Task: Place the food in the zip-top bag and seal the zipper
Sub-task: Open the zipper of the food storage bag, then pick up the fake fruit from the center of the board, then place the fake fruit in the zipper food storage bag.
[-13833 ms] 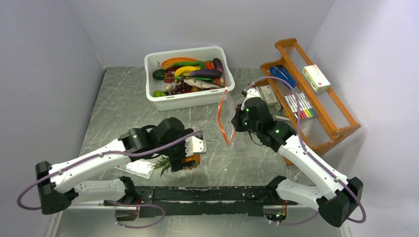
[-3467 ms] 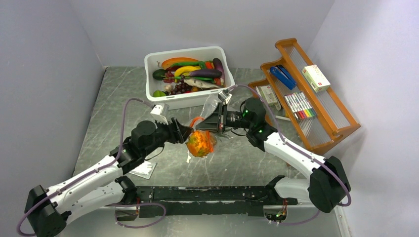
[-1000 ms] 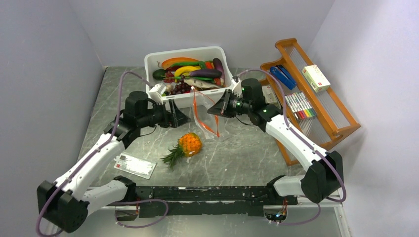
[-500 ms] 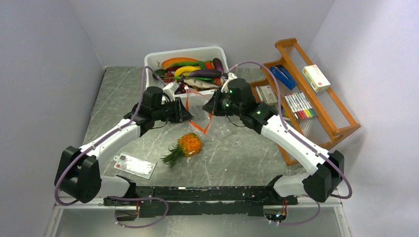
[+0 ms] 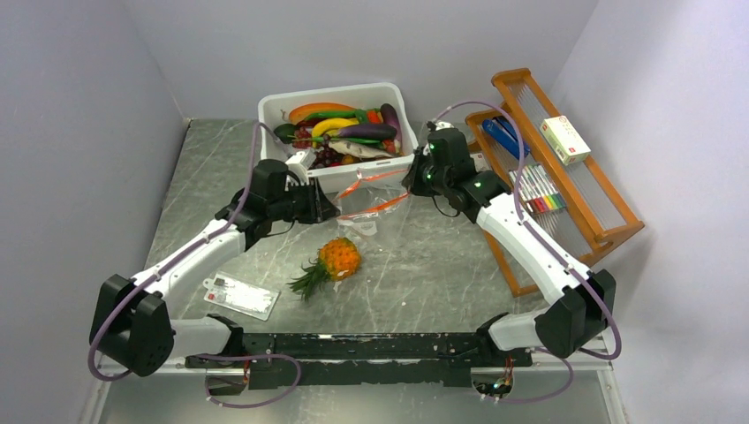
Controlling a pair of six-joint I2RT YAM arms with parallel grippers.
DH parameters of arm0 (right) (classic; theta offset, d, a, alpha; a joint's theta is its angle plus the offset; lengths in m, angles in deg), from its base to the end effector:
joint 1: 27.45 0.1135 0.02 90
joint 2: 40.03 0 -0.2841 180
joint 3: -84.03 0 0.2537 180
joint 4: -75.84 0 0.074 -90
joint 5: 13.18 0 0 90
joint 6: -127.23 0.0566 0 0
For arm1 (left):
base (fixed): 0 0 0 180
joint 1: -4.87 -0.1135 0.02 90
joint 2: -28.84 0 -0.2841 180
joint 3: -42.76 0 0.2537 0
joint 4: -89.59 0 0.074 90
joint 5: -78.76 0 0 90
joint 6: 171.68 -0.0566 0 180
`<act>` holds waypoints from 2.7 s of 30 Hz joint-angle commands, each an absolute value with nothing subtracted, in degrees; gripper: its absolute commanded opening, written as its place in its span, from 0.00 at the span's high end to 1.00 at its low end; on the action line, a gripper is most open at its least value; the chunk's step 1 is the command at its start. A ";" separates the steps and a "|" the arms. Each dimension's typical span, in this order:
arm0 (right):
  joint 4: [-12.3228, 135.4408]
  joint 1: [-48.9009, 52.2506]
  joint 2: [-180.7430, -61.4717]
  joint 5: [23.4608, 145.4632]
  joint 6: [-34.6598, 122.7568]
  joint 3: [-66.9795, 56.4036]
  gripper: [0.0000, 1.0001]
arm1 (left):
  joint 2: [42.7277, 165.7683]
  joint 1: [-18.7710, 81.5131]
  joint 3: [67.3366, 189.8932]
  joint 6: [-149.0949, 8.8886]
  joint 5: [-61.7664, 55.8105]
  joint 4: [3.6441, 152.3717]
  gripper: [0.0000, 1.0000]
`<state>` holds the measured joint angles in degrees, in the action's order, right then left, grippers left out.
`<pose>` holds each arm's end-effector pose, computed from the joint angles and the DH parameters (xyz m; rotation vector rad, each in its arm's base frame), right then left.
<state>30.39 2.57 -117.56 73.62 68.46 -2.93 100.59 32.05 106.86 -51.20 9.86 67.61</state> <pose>0.2739 0.1546 0.3557 0.0558 2.2497 0.5297 0.2511 -0.1518 0.2868 0.1744 2.2001 -0.9734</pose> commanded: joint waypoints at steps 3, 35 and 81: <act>32.23 2.96 -116.17 78.70 66.99 -2.68 1.00 | 100.19 31.33 105.36 -52.62 19.02 73.26 0.57; 33.68 2.78 -113.32 79.75 65.28 0.28 1.00 | 109.20 46.38 103.11 -67.32 2.18 56.01 0.01; 39.44 11.12 -108.98 72.72 68.34 4.95 1.00 | 96.18 48.29 120.99 -33.45 4.91 59.28 0.54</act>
<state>36.42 10.72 -111.47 77.14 68.70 5.33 97.40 48.77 118.57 -38.94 1.12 62.65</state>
